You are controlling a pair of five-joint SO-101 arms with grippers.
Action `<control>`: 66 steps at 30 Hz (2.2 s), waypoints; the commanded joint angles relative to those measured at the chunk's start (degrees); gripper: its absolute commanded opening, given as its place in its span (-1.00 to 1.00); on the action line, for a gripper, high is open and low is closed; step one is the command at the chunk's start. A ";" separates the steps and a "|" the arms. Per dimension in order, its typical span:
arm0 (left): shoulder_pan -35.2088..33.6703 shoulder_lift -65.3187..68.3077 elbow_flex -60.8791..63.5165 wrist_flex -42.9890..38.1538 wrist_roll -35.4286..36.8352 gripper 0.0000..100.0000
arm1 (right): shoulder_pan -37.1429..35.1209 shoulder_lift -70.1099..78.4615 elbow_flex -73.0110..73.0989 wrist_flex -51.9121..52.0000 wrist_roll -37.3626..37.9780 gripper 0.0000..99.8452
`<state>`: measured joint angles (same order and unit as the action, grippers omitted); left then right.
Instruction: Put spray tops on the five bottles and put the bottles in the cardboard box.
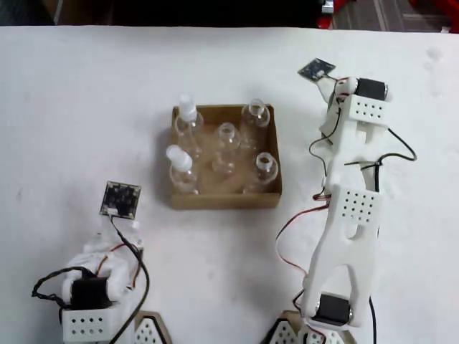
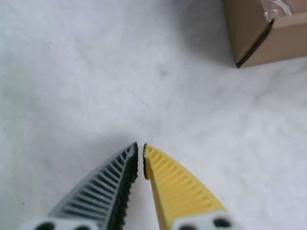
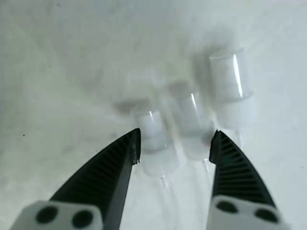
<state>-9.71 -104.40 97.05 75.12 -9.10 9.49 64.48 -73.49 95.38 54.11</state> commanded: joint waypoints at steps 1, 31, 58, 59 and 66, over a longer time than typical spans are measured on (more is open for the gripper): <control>0.75 -0.48 -0.09 -1.32 -0.35 -0.95 | 0.48 -0.57 -1.14 -0.13 0.44 -0.61; 0.75 -0.48 -0.09 -1.32 -0.35 -0.95 | 1.19 5.67 -7.21 -4.79 0.09 -0.58; 0.75 -0.48 -0.09 -1.32 -0.35 -0.95 | -1.01 8.48 -14.51 3.03 -1.23 -0.65; 0.75 -0.48 -0.09 -1.32 -0.35 -0.95 | -1.10 8.48 -14.51 3.03 -1.41 -0.65; 0.75 -0.48 -0.09 -1.32 -0.35 -0.95 | -3.12 8.48 -14.51 3.03 -1.14 -0.64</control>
<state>-9.71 -104.40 97.05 75.12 -9.10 7.65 73.80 -85.63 97.23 52.18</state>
